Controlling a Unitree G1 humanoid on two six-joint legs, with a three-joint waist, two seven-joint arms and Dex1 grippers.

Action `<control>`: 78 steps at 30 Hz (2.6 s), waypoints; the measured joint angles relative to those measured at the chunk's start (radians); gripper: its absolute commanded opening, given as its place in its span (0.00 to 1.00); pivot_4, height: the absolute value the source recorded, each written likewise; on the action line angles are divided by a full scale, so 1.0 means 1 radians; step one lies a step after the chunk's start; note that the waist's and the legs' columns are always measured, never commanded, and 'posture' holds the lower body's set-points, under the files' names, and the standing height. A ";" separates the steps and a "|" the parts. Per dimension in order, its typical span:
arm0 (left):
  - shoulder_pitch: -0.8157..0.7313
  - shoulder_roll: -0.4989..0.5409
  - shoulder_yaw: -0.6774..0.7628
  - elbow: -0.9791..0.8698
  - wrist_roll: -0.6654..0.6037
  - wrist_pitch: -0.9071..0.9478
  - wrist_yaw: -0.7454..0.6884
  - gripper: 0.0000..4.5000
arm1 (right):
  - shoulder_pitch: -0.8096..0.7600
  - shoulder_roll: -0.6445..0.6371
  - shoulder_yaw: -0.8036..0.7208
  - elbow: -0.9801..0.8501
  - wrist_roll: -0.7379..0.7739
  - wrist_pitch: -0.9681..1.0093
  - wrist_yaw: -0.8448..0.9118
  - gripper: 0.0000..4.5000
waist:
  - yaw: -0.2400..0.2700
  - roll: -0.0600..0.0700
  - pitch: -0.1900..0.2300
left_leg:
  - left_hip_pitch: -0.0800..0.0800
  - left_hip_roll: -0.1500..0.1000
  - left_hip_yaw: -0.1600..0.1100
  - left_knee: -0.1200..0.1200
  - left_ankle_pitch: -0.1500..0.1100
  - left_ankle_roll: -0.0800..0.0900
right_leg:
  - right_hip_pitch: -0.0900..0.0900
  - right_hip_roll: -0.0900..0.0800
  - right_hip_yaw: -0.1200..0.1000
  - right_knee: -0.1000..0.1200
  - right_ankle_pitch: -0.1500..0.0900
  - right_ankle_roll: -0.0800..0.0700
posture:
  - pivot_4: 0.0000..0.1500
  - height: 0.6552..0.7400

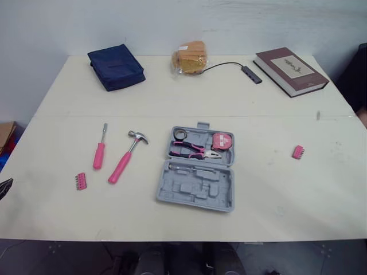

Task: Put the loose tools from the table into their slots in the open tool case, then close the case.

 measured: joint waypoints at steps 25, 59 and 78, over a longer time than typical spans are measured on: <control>0.001 -0.150 -0.248 -0.850 -0.170 0.743 0.331 0.99 | -0.227 0.303 0.426 -0.782 0.156 0.381 0.000 1.00 | -0.004 0.000 0.000 | -0.001 0.000 0.003 0.000 0.005 -0.005 | -0.003 0.002 0.004 0.004 0.000 -0.001 | 1.00 1.00; -0.357 -0.289 -0.718 -0.898 0.005 1.072 0.577 0.12 | -0.205 0.354 0.615 -1.222 0.189 0.656 -0.095 1.00 | 0.037 -0.001 0.000 | -0.001 0.000 0.004 0.002 0.008 -0.002 | -0.003 0.009 0.005 0.006 0.000 -0.001 | 1.00 1.00; -0.690 -0.269 -1.089 -0.905 0.089 0.552 -0.128 0.12 | -0.093 0.244 0.486 -1.146 0.151 0.635 -0.026 1.00 | 0.047 -0.007 0.002 | -0.006 -0.001 0.006 0.007 0.009 0.001 | -0.004 0.013 -0.004 0.004 0.001 0.002 | 1.00 1.00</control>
